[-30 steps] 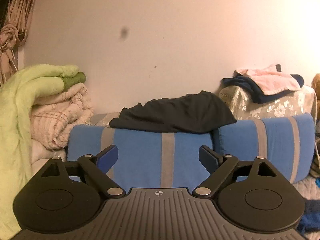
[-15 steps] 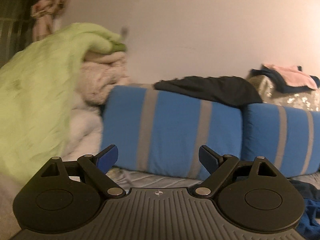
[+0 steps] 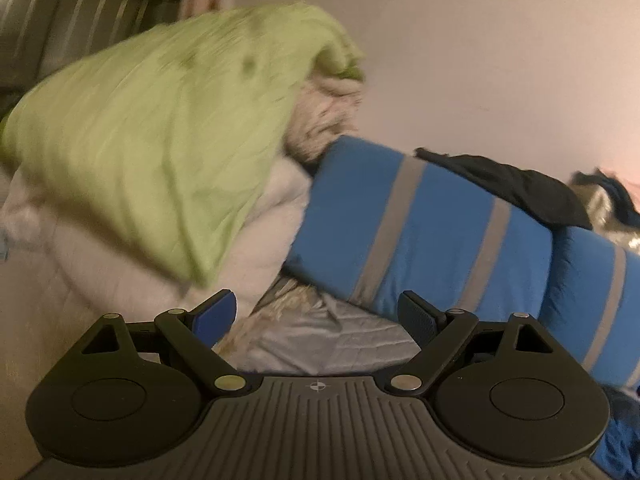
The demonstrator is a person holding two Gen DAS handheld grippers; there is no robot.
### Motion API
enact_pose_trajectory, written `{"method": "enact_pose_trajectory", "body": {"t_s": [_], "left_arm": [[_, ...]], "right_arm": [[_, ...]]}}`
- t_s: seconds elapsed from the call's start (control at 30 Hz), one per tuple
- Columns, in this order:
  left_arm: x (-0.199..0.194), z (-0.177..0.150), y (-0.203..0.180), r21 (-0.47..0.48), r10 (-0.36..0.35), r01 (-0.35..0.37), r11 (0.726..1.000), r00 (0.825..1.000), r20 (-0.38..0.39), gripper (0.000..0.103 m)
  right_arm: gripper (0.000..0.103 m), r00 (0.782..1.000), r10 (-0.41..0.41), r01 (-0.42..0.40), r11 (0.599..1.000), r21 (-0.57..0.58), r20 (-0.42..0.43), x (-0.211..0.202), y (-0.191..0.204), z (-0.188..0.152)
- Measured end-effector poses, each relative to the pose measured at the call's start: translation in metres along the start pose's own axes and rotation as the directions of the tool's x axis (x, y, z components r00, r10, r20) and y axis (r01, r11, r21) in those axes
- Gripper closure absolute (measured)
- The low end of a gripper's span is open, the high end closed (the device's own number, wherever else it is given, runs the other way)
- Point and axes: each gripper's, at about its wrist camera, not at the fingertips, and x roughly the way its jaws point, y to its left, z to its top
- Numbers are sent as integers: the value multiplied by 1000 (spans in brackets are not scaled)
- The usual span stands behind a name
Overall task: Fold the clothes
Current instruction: 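Open both grippers and raise them away from the hoodie, then grasp the blue sleeve cuff with the left gripper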
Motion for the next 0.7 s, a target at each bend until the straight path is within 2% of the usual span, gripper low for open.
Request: {"method": "enact_pose_trajectory", "body": {"t_s": [0.13,0.3,0.37,0.47,0.53,0.63,0.7], "left_arm": [[4,-20,27,-138,53,-55,989,998,-18,14],[-5,-44,67,-307,135,-126,943,991,10,14],[-10,-56,85,-384,189,-172,907,982,8,14],[-15,-73,111,-494,260,-233,838,965,-14,14],[-18,-83,127,-557,295,-260,789,955,-29,14],[-23,-96,149,-641,315,-251,726,949,-16,14],[-24,-105,166,-701,287,-209,682,958,-6,14]], "right_arm": [[0,1000,1,0,999,50,-18,21,9,-17],[0,1000,-5,6,995,103,-13,34,7,-40],[0,999,16,-10,989,150,-33,39,2,-48],[0,996,47,-30,975,220,-73,47,-6,-57],[0,995,51,-31,974,224,-82,49,-7,-58],[0,996,55,-36,975,220,-77,49,-6,-59],[0,994,61,-41,975,219,-87,49,-4,-61]]}}
